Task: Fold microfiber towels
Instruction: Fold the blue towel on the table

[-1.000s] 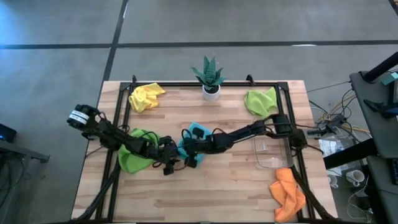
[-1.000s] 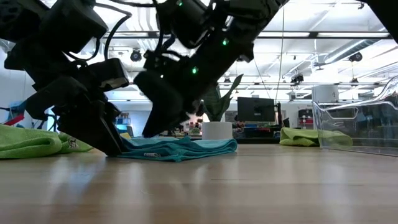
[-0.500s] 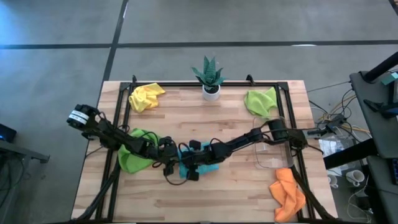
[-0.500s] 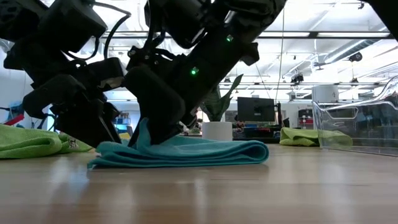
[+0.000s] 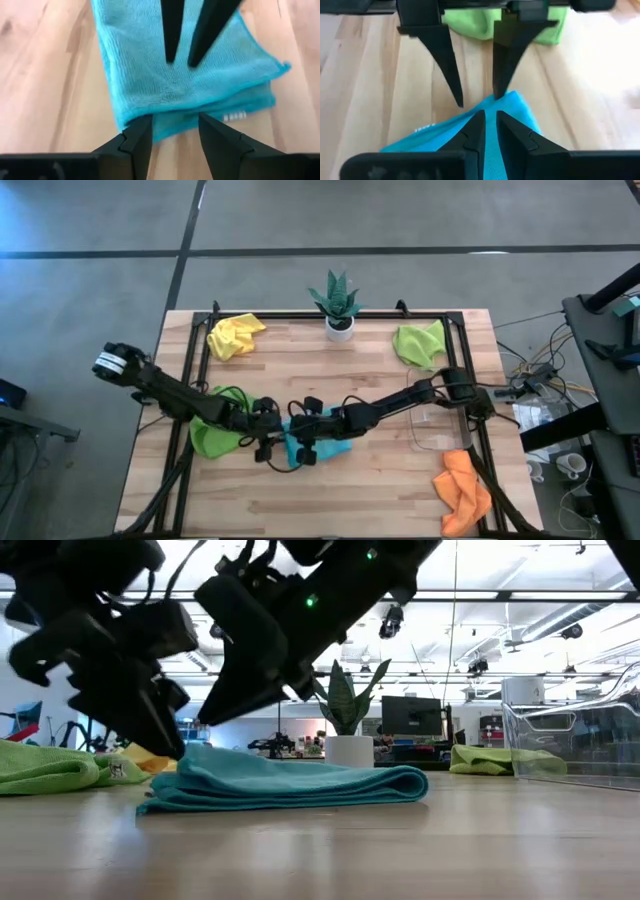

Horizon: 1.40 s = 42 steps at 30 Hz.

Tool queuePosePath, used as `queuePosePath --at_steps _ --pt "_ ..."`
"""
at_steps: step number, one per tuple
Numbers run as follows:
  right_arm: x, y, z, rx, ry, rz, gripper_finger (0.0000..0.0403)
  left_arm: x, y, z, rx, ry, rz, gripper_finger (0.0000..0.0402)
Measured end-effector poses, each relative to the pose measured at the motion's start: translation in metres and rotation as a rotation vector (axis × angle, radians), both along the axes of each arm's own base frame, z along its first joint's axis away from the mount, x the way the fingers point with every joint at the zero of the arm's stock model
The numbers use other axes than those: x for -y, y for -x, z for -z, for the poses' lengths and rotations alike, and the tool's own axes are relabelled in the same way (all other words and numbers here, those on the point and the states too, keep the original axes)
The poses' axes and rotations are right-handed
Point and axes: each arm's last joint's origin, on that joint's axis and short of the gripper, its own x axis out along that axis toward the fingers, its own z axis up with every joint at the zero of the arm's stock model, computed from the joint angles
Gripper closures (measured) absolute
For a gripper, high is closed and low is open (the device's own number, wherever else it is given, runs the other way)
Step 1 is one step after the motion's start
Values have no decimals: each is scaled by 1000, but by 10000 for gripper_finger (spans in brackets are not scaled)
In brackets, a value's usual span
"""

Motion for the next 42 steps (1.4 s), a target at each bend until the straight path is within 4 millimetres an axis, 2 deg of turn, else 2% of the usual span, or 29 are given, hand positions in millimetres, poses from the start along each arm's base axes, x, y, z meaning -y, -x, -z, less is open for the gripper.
queuePosePath --at_steps 5,9,14,18,23,31,35,39,42 --pt "0 7 -4 -43 22 8 355 -3 10 -18 -15 -15 12 258" --pt "-2 16 -3 -90 39 21 347 -2 14 -26 24 -100 118 258" --pt "-6 26 -6 -133 52 31 338 -5 9 -15 -24 -222 156 258" --pt "-6 30 -10 -143 36 50 331 -3 -4 -5 -85 -324 230 258" --pt "-6 32 -17 -131 39 66 326 -3 -21 -2 -208 -504 185 258" --pt "-5 33 -18 -138 46 71 326 1 -33 4 -256 -407 221 260" --pt "-5 33 -17 -139 46 71 324 1 -35 4 -248 -381 183 297" --pt "-5 34 -15 -146 45 75 326 0 -35 -1 -229 -358 155 378" --pt "-4 36 -12 -155 37 86 328 2 -37 -10 -197 -313 146 392"
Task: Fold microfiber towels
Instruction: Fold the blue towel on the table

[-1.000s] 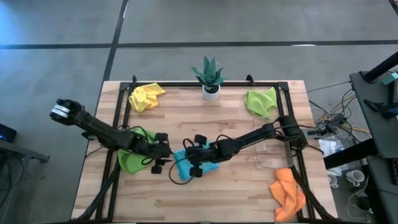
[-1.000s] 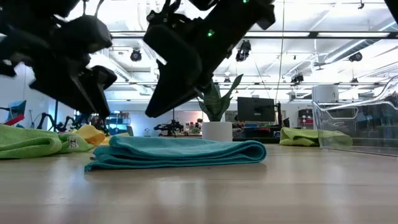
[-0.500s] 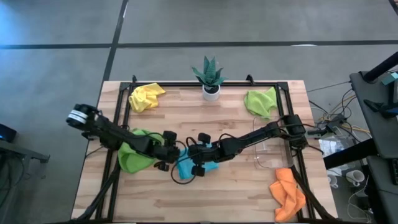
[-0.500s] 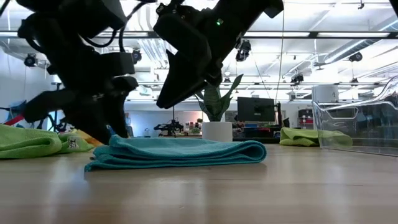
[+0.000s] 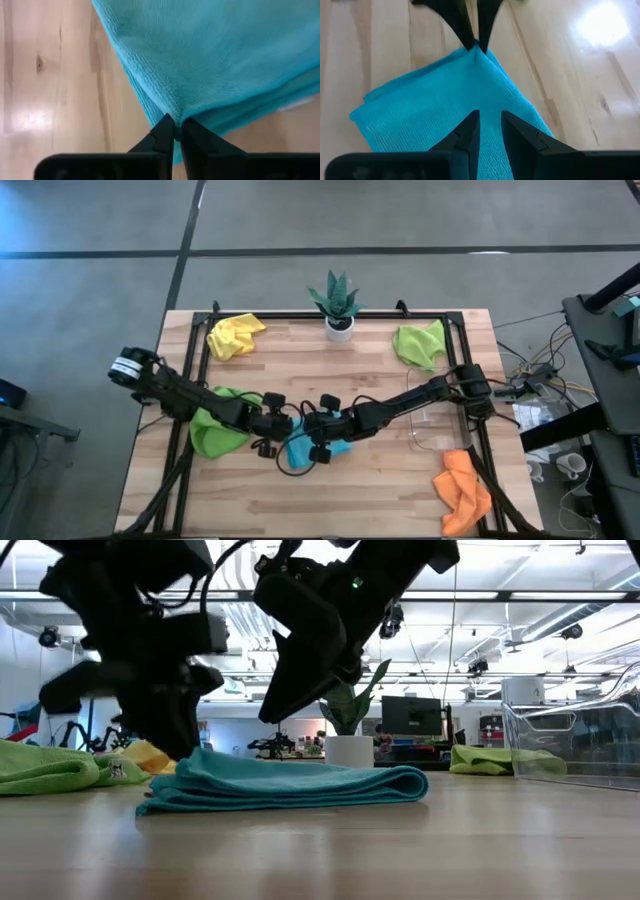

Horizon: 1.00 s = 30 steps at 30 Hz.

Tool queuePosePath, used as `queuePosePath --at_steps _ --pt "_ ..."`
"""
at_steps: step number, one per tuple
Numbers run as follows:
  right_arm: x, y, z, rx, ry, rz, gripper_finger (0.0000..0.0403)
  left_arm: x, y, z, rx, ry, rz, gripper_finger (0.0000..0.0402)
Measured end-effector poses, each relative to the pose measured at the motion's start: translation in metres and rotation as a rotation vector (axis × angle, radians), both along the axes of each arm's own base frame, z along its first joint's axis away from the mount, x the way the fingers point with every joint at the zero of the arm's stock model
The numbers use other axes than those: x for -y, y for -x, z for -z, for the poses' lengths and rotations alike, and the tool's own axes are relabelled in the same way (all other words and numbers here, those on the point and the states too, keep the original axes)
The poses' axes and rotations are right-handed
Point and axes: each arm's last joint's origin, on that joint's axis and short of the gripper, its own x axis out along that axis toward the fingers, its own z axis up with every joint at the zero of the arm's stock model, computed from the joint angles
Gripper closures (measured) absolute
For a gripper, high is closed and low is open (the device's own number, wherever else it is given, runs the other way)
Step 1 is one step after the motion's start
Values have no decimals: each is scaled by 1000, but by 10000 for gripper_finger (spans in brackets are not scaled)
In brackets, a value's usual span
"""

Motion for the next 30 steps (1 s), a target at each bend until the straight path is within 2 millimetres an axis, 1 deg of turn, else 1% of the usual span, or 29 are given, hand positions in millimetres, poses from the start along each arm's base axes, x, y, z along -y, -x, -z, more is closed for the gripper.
queuePosePath --at_steps 3,6,8,10,13,16,18,22,25,28,30 --pt "-1 1 2 -5 -2 2 326 2 -1 -15 35 58 17 394" --pt "0 3 4 -10 -9 12 321 2 2 -32 40 160 22 400" --pt "0 4 7 -12 -15 21 320 1 7 -35 23 205 26 400" --pt "0 5 10 -15 -15 21 319 0 13 -31 0 211 22 400" --pt "1 5 12 -2 -18 21 319 -2 18 -18 -29 225 16 400" --pt "1 7 15 -4 -18 21 319 0 22 -3 -89 309 26 400" --pt "1 7 17 0 -19 21 319 2 22 2 -119 360 36 400" --pt "1 6 24 -5 -14 17 319 3 21 3 -130 389 37 400" --pt "3 2 38 -19 -7 20 319 3 20 -1 -103 398 42 400" --pt "12 -2 57 -54 -13 53 320 3 19 -4 -80 406 47 401" --pt "22 -4 60 -63 -17 82 322 4 18 -6 -74 407 48 401"
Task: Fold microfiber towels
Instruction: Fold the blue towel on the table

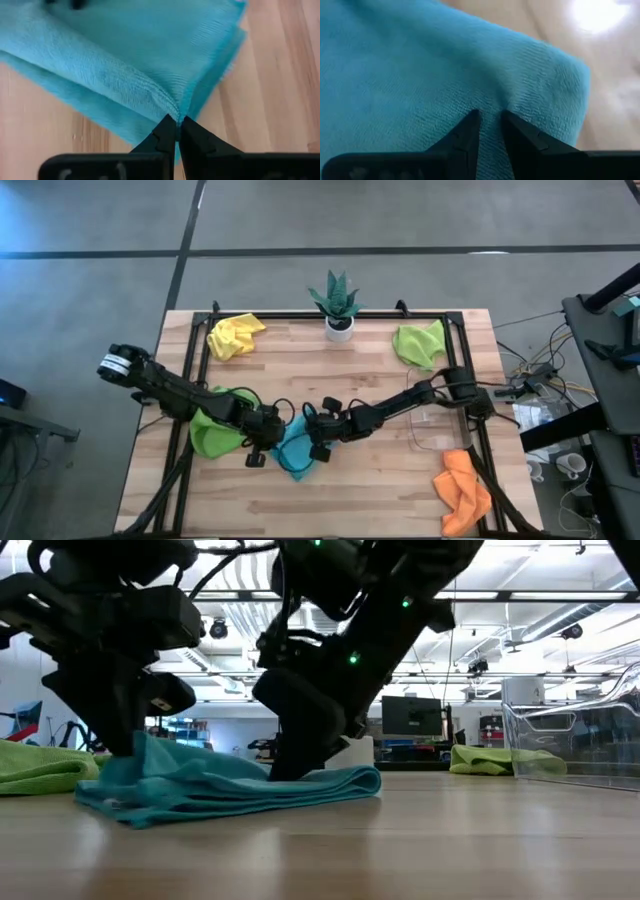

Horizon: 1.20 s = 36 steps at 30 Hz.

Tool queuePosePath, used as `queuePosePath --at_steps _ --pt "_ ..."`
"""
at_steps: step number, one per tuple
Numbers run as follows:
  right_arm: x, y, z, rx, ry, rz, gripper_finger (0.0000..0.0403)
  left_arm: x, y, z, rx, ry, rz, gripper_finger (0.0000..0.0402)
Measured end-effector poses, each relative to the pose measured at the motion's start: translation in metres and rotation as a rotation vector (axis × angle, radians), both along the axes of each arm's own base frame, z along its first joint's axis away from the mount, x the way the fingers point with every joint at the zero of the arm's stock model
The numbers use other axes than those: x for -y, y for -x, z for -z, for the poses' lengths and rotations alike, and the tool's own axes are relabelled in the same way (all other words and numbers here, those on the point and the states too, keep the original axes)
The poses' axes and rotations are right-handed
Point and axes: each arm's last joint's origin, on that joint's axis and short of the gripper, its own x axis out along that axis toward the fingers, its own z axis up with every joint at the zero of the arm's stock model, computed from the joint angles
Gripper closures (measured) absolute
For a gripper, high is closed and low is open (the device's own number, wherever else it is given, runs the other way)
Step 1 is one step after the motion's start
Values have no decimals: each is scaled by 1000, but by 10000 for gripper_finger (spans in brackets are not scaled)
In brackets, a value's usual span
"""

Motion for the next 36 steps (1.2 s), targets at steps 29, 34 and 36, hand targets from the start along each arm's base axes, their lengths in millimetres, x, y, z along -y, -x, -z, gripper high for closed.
queuePosePath --at_steps 29,34,36 --pt "1 18 -32 -1 23 -185 320 -13 -1 16 59 -58 -113 380" --pt "-28 16 -35 96 -30 -246 314 -13 1 14 46 -62 -113 317" --pt "-37 17 -36 121 -33 -266 311 -13 3 11 19 -67 -110 286"
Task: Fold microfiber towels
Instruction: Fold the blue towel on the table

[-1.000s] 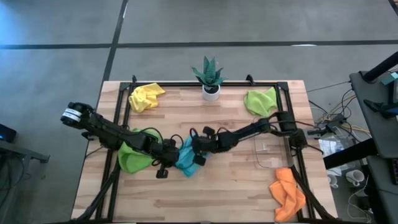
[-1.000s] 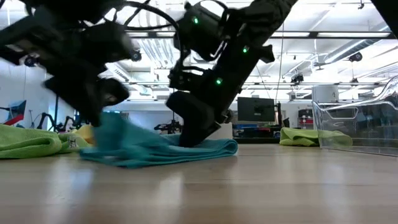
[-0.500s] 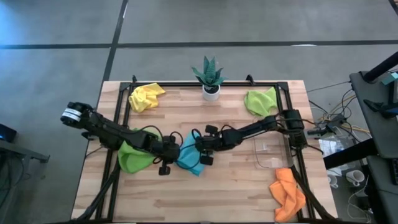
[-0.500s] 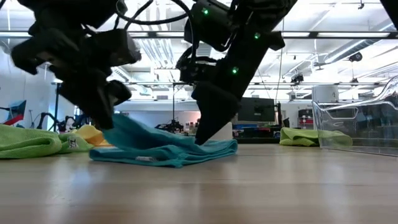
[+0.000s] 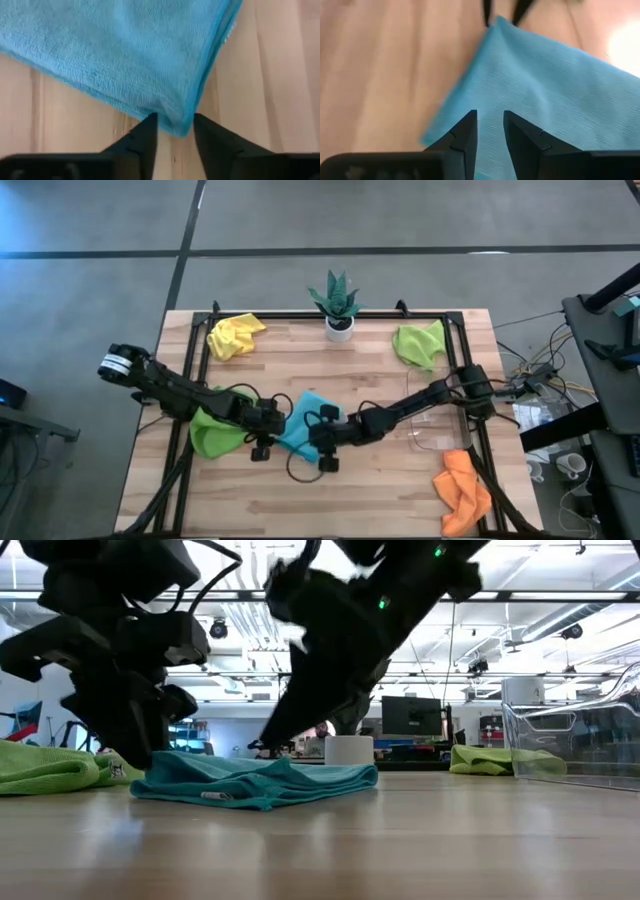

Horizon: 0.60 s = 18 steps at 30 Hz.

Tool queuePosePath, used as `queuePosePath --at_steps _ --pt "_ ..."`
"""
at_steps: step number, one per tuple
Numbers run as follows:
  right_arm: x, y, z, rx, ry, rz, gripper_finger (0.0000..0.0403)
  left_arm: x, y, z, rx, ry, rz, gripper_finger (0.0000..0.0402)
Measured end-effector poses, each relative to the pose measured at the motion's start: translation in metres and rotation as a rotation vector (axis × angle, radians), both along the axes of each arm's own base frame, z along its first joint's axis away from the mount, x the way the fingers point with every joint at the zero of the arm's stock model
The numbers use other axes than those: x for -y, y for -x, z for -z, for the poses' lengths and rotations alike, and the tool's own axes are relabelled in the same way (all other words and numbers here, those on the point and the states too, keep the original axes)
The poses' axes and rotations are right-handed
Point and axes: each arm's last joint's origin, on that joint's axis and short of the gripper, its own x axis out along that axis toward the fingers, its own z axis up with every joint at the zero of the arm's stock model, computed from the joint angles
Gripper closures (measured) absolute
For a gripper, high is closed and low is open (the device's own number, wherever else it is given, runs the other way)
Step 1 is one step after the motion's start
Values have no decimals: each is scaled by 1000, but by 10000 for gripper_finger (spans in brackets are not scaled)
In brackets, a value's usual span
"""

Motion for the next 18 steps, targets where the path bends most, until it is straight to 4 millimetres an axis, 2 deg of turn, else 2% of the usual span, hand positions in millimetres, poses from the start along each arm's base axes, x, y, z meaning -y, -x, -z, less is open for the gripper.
queuePosePath --at_steps 5,11,15,18 --pt "-19 -1 -3 85 6 -45 302 0 7 -9 -90 33 -3 227" --pt "-20 -24 7 181 -3 113 301 6 26 2 -166 55 -130 217" --pt "-18 -39 21 171 60 181 312 17 31 17 -62 72 -204 217" --pt "-25 -48 35 118 5 120 321 21 27 24 90 99 -252 217"
